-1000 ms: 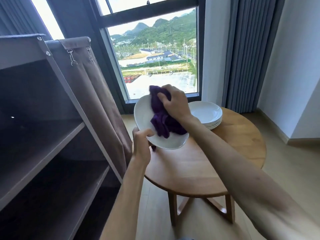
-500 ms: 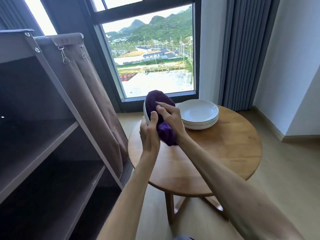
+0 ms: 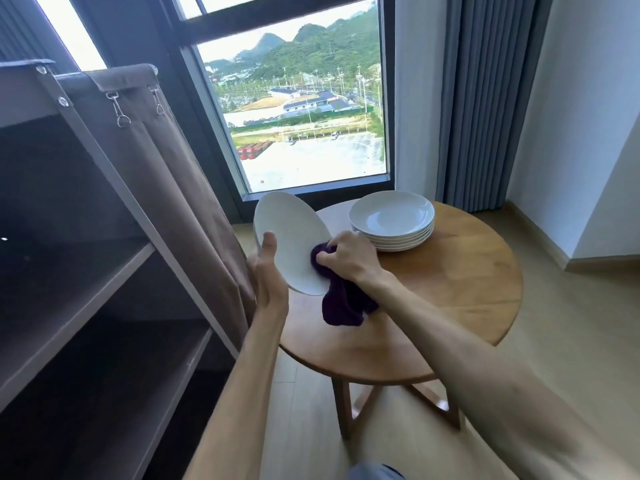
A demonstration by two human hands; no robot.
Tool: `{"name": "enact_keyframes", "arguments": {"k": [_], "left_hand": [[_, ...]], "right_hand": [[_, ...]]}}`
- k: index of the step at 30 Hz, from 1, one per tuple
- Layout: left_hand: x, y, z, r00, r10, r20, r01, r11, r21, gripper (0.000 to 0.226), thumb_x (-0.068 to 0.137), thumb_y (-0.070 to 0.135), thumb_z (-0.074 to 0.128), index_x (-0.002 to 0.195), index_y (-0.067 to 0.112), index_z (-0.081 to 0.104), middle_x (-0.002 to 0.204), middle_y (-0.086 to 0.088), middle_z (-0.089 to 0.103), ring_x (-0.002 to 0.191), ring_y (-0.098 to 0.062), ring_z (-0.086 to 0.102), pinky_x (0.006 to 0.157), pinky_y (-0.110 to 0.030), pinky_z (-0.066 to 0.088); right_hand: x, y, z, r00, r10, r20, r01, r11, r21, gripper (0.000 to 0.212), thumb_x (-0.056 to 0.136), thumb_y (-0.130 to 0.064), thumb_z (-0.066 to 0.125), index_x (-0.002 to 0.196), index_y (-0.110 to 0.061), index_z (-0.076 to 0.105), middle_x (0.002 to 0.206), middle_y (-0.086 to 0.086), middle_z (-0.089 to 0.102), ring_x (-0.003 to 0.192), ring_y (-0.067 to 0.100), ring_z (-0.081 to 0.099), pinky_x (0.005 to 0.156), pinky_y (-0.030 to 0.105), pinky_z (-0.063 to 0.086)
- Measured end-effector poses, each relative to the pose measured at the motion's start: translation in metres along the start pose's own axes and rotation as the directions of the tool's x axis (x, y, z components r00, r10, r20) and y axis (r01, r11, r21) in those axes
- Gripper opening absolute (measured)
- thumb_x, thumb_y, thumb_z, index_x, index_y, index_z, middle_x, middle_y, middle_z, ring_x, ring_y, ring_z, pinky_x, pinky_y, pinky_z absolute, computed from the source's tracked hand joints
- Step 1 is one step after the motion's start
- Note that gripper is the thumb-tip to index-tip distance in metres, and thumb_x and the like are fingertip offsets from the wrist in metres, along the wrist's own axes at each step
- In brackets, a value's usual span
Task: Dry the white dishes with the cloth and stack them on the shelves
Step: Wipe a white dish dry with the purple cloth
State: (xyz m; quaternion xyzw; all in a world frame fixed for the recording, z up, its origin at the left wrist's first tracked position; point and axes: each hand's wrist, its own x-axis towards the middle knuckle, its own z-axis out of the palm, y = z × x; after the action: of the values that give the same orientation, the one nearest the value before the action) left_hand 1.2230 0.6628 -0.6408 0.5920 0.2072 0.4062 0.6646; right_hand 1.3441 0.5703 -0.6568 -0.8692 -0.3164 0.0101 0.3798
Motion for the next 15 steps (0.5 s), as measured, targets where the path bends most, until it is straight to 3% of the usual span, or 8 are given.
{"name": "enact_keyframes", "arguments": {"k": [3, 5, 7, 10, 12, 15], "left_hand": [[-0.008, -0.003, -0.007, 0.998, -0.057, 0.017, 0.057, 0.998, -0.035, 0.037, 0.083, 0.04, 0.055, 0.113, 0.022, 0.067, 0.106, -0.003, 0.069, 0.099, -0.023, 0.063, 0.077, -0.036, 0.053], [-0.01, -0.004, -0.013, 0.992, -0.122, -0.024, 0.12, 0.989, -0.082, 0.038, 0.077, 0.032, 0.057, 0.111, 0.023, 0.069, 0.102, 0.0, 0.072, 0.1, -0.025, 0.064, 0.075, -0.036, 0.052], [-0.008, -0.005, -0.018, 0.974, -0.218, -0.059, 0.202, 0.957, -0.208, 0.04, 0.077, 0.022, 0.055, 0.115, 0.021, 0.07, 0.1, 0.001, 0.073, 0.1, -0.026, 0.066, 0.072, -0.035, 0.053], [-0.005, -0.005, -0.022, 0.939, -0.345, -0.014, 0.312, 0.865, -0.394, 0.045, 0.089, 0.008, 0.045, 0.129, 0.015, 0.064, 0.109, -0.006, 0.073, 0.105, -0.031, 0.067, 0.073, -0.036, 0.059], [-0.007, -0.008, -0.024, 0.916, -0.399, 0.048, 0.375, 0.804, -0.461, 0.043, 0.097, 0.008, 0.04, 0.136, 0.012, 0.058, 0.118, -0.013, 0.072, 0.11, -0.034, 0.068, 0.078, -0.04, 0.062], [-0.015, -0.009, -0.021, 0.875, -0.455, 0.167, 0.48, 0.767, -0.425, 0.044, 0.098, -0.003, 0.04, 0.138, 0.009, 0.055, 0.116, -0.016, 0.072, 0.101, -0.036, 0.071, 0.072, -0.042, 0.063]], "right_hand": [[0.009, 0.003, -0.004, 0.977, 0.097, -0.192, -0.07, 0.988, 0.138, 0.043, 0.084, -0.032, 0.065, 0.048, -0.014, 0.051, 0.048, 0.001, 0.051, 0.053, 0.023, 0.051, 0.053, 0.032, 0.037], [0.014, 0.007, -0.012, 0.95, 0.232, -0.21, -0.115, 0.884, 0.453, 0.04, 0.089, -0.036, 0.066, 0.056, -0.014, 0.061, 0.052, -0.004, 0.058, 0.056, 0.016, 0.055, 0.056, 0.028, 0.04], [0.013, 0.01, -0.022, 0.925, 0.365, -0.107, -0.13, 0.567, 0.813, 0.03, 0.091, -0.035, 0.066, 0.068, -0.019, 0.075, 0.067, -0.005, 0.07, 0.068, 0.015, 0.065, 0.061, 0.026, 0.05], [0.008, 0.019, -0.03, 0.965, 0.234, 0.115, -0.14, 0.091, 0.986, 0.032, 0.092, -0.036, 0.059, 0.087, -0.015, 0.082, 0.091, 0.007, 0.077, 0.08, 0.02, 0.071, 0.068, 0.03, 0.057], [0.006, 0.019, -0.03, 0.981, 0.12, 0.155, -0.148, -0.061, 0.987, 0.042, 0.092, -0.041, 0.055, 0.107, -0.008, 0.077, 0.103, 0.01, 0.074, 0.09, 0.024, 0.069, 0.079, 0.035, 0.055], [0.007, 0.009, -0.035, 0.985, 0.068, 0.157, -0.145, -0.153, 0.977, 0.038, 0.092, -0.044, 0.06, 0.11, -0.016, 0.077, 0.108, 0.006, 0.072, 0.1, 0.024, 0.067, 0.091, 0.037, 0.053]]}}
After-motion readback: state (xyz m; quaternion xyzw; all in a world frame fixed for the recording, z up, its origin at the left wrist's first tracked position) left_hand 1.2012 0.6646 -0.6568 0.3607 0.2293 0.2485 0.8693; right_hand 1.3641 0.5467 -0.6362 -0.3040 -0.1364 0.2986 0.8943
